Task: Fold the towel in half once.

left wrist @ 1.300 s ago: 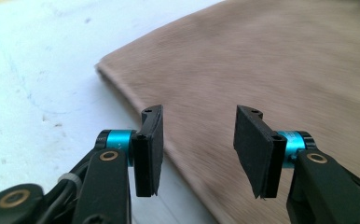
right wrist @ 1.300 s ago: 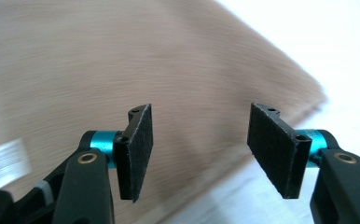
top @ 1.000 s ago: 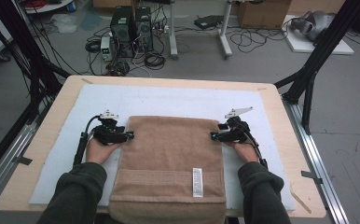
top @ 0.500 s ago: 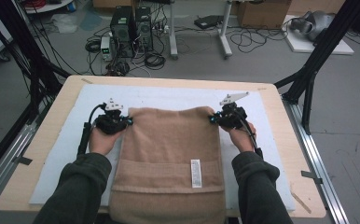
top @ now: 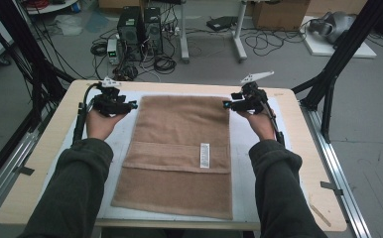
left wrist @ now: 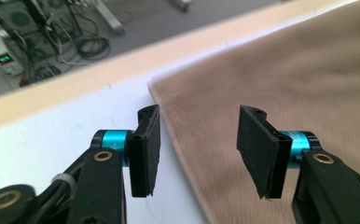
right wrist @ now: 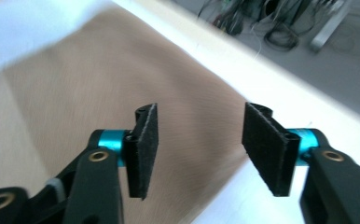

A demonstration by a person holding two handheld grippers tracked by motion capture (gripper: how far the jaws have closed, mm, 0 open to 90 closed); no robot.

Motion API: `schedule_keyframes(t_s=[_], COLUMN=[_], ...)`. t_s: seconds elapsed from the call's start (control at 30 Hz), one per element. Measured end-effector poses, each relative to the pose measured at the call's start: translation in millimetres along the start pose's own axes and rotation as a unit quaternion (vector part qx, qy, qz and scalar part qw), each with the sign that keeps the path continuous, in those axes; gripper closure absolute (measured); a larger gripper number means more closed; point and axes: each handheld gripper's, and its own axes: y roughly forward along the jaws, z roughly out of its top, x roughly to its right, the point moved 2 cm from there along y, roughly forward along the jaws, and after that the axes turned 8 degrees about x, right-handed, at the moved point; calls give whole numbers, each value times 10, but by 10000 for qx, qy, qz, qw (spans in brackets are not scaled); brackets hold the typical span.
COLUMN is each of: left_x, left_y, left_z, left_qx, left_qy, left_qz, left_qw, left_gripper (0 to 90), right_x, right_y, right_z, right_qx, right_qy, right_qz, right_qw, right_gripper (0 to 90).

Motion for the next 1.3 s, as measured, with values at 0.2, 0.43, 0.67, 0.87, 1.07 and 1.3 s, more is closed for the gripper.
schedule_keyframes(t_s=[0.2, 0.43, 0.67, 0.87, 1.07, 1.3], left_x=[134, 358, 510, 563, 579, 586], left_y=[-160, -470, -680, -739, -694, -624], left_z=[-398, -687, -901, -1072, -1106, -1245], left_qx=[-134, -152, -104, -191, -472, -659], left_qy=[32, 306, 338, 410, 462, 500], left_qz=[-391, -705, -1072, -1180, -1382, -1390], left_qw=[9991, 9969, 9936, 9920, 9882, 9868], left_gripper=[470, 421, 398, 449, 584, 702], right_x=[-213, -576, -916, -1046, -1056, -1105], right_y=[8, -204, -316, -354, -322, -224], right_z=[-367, -592, -838, -1039, -1152, -1254], right_qx=[-305, -123, -187, -279, -516, -808], right_qy=[206, -37, -272, -388, -411, -499], right_qz=[497, 760, 1056, 1033, 1182, 1363], right_qw=[9981, 9970, 9939, 9935, 9908, 9861], right_gripper=[355, 383, 355, 342, 514, 740])
